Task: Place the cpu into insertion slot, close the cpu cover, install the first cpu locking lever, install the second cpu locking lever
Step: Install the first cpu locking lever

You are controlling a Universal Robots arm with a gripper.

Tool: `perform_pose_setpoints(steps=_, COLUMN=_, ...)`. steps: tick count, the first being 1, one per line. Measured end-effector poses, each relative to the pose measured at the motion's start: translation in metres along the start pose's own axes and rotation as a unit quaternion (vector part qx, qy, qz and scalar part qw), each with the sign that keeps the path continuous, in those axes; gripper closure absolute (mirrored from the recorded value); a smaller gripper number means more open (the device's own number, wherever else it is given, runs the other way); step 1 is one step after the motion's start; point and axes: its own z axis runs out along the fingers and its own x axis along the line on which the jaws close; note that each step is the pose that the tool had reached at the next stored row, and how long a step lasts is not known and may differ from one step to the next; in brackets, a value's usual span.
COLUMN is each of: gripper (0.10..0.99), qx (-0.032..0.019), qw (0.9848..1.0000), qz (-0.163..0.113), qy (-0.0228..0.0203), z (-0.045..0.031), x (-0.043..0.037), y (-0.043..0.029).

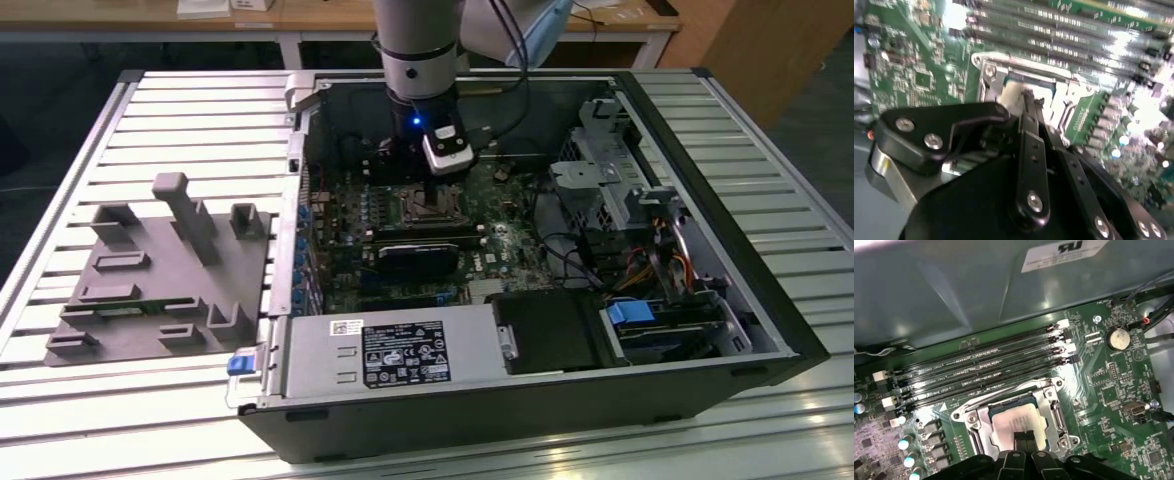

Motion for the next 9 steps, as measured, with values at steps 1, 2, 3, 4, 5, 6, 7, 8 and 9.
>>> perform_pose_setpoints(steps=1, gripper=0.984, qx=-0.0001, qw=1.0000, qz=0.000, qy=0.0000, z=-0.0021, x=-0.0003, y=0.0000)
perform_pose_setpoints(steps=2, gripper=0.984, qx=-0.0001, qw=1.0000, qz=-0.001, qy=0.0000, z=-0.0046, x=-0.0006, y=0.0000)
perform_pose_setpoints(steps=3, gripper=0.984, qx=-0.0001, qw=1.0000, qz=-0.001, qy=0.0000, z=-0.0076, x=-0.0010, y=0.0001)
perform_pose_setpoints(steps=4, gripper=0.984, qx=-0.0001, qw=1.0000, qz=-0.001, qy=0.0000, z=-0.0103, x=-0.0013, y=0.0001)
perform_pose_setpoints(steps=5, gripper=0.984, qx=-0.0001, qw=1.0000, qz=-0.001, qy=0.0000, z=-0.0129, x=-0.0016, y=0.0001)
perform_pose_setpoints(steps=6, gripper=0.984, qx=-0.0001, qw=1.0000, qz=-0.001, qy=0.0000, z=-0.0153, x=-0.0020, y=0.0001)
perform_pose_setpoints(steps=7, gripper=0.984, qx=-0.0001, qw=1.0000, qz=-0.001, qy=0.0000, z=-0.0174, x=-0.0022, y=0.0001)
perform_pose_setpoints(steps=8, gripper=0.984, qx=0.0000, qw=1.0000, qz=-0.001, qy=0.0000, z=-0.0188, x=-0.0024, y=0.0001)
perform_pose_setpoints(steps=9, gripper=0.984, qx=-0.0001, qw=1.0000, qz=-0.001, qy=0.0000, z=-0.0192, x=-0.0025, y=0.0002)
